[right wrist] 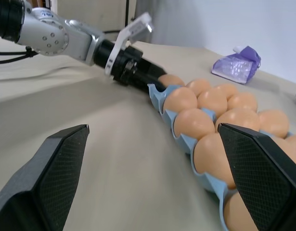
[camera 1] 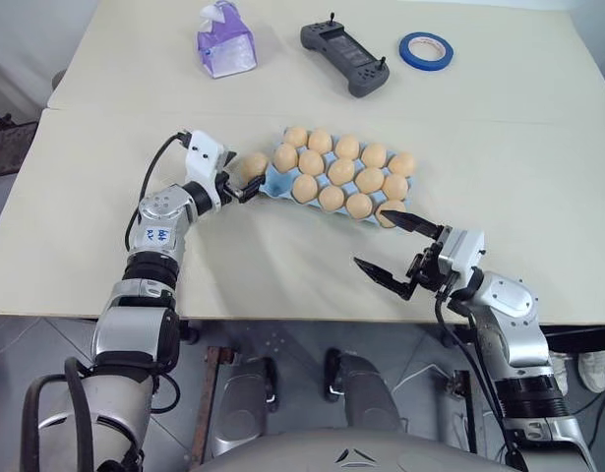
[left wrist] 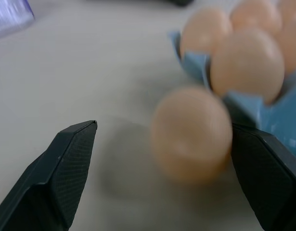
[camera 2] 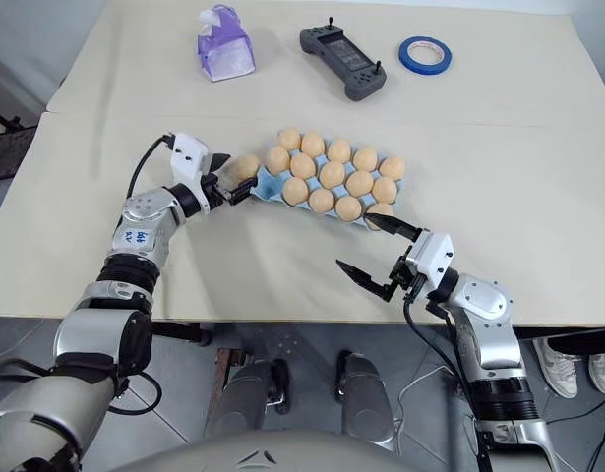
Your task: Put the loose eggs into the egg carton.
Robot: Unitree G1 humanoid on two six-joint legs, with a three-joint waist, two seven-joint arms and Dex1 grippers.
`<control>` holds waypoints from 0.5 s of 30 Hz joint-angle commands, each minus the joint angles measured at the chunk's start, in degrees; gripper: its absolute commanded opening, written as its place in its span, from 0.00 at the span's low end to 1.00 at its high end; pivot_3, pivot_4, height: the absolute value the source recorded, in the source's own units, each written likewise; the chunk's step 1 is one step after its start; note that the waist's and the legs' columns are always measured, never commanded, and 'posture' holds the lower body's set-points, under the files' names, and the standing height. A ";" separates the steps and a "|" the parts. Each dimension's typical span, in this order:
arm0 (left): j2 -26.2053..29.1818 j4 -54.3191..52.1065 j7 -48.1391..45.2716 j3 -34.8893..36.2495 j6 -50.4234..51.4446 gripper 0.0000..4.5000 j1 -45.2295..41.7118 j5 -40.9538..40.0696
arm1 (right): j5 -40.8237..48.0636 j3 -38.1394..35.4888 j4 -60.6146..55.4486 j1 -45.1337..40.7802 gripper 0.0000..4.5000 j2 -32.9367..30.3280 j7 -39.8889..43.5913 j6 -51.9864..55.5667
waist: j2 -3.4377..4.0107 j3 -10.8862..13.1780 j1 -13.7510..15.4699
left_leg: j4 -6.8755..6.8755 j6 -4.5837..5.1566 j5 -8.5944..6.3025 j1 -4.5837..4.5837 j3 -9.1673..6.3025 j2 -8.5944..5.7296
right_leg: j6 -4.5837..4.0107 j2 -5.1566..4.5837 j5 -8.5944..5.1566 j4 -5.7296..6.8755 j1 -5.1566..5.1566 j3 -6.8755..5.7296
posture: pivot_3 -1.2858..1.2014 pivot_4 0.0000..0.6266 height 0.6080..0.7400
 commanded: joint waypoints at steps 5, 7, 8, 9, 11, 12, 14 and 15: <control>-0.18 -0.90 1.06 0.52 -1.25 0.85 -1.00 0.08 | 0.21 -0.19 -0.92 -0.34 1.00 0.24 -0.22 -0.62 | -0.01 0.00 0.00 | 0.01 0.03 -0.02 0.00 0.03 -0.01 | 0.02 -0.01 0.01 -0.03 0.01 0.01 | 0.52 0.24 1.00; -0.23 -0.81 1.24 0.53 -1.68 0.73 -0.96 0.07 | 0.11 -0.09 -0.97 -0.26 1.00 0.33 -0.29 -0.66 | -0.01 0.00 -0.02 | 0.01 0.03 -0.02 0.00 0.03 -0.01 | 0.02 -0.01 0.01 -0.02 0.01 0.01 | 0.52 0.24 1.00; -0.29 -0.75 1.15 0.59 -1.76 0.66 -0.96 -0.05 | 0.09 -0.04 -1.02 -0.23 1.00 0.38 -0.32 -0.65 | -0.01 0.00 -0.05 | 0.01 0.03 -0.02 0.01 0.03 -0.01 | 0.02 -0.01 0.01 -0.02 0.00 0.01 | 0.52 0.24 1.00; -0.36 -0.59 1.10 0.55 -1.78 0.66 -1.03 -0.06 | 0.07 -0.01 -1.02 -0.22 1.00 0.44 -0.33 -0.66 | -0.01 0.00 -0.06 | 0.01 0.03 -0.02 0.01 0.03 -0.01 | 0.02 -0.01 0.01 -0.02 0.00 0.02 | 0.52 0.24 1.00; -0.54 -0.18 1.00 0.64 -1.75 0.66 -1.21 -0.19 | 0.05 0.04 -1.06 -0.20 1.00 0.57 -0.29 -0.64 | -0.01 0.00 -0.04 | 0.01 0.03 -0.02 0.01 0.03 -0.01 | 0.02 -0.01 0.01 -0.02 0.00 0.02 | 0.52 0.24 1.00; -0.57 0.18 1.37 0.60 -1.84 0.66 -1.34 0.02 | 0.00 0.09 -1.05 -0.20 1.00 0.65 -0.27 -0.64 | -0.01 0.00 -0.04 | 0.01 0.02 -0.02 0.01 0.04 -0.01 | 0.02 -0.01 0.01 -0.02 0.00 0.02 | 0.52 0.24 1.00; -0.58 0.53 1.87 0.63 -1.68 0.66 -1.46 0.18 | -0.01 0.16 -1.10 -0.22 1.00 0.79 -0.31 -0.55 | -0.01 0.00 -0.04 | 0.00 0.03 -0.02 0.01 0.04 -0.01 | 0.02 -0.01 0.01 -0.02 0.00 0.02 | 0.52 0.24 1.00; -0.55 0.48 1.97 0.62 -1.57 0.66 -1.41 0.21 | -0.01 0.20 -1.12 -0.21 1.00 0.82 -0.31 -0.51 | -0.01 0.00 -0.04 | 0.00 0.02 -0.02 0.01 0.04 -0.01 | 0.02 -0.01 0.01 -0.03 0.00 0.02 | 0.52 0.24 1.00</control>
